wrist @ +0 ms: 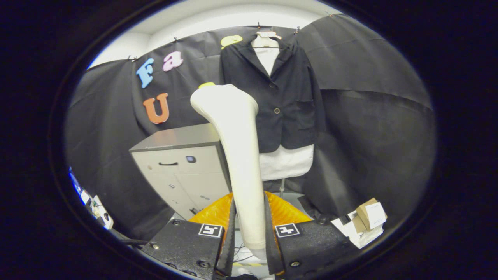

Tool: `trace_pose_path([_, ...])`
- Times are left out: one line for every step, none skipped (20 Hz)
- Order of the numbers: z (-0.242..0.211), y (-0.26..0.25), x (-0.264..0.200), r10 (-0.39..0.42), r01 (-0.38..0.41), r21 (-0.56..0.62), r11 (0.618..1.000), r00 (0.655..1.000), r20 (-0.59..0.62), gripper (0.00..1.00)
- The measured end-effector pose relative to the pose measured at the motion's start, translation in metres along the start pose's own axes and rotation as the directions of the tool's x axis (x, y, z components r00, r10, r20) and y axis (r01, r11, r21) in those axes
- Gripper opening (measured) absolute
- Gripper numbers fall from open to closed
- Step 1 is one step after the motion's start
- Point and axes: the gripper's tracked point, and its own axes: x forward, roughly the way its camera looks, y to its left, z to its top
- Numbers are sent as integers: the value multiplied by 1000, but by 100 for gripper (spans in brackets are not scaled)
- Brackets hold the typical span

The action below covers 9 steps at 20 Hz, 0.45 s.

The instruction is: Iron the clothes twice with a garment steamer, once on the left side and once on the right side.

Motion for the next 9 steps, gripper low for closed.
trace_pose_path([-6,4,-12,6,-6,-7,1000,1000,8,36])
trace_pose_path([-11,8,-22,13,-12,-16,1000,1000,19,36])
trace_pose_path([-15,12,-32,26,-25,-20,999,999,26,36])
trace_pose_path([-22,20,-42,44,-44,-20,999,999,32,36])
trace_pose_path([-27,26,-50,62,-61,-19,998,998,32,36])
trace_pose_path([-32,33,-57,75,-74,-22,997,997,34,36])
trace_pose_path([-37,37,-64,85,-84,-28,996,996,36,36])
trace_pose_path([-41,40,-70,92,-91,-28,996,995,38,36])
trace_pose_path([-44,42,-73,95,-94,-30,995,995,37,36])
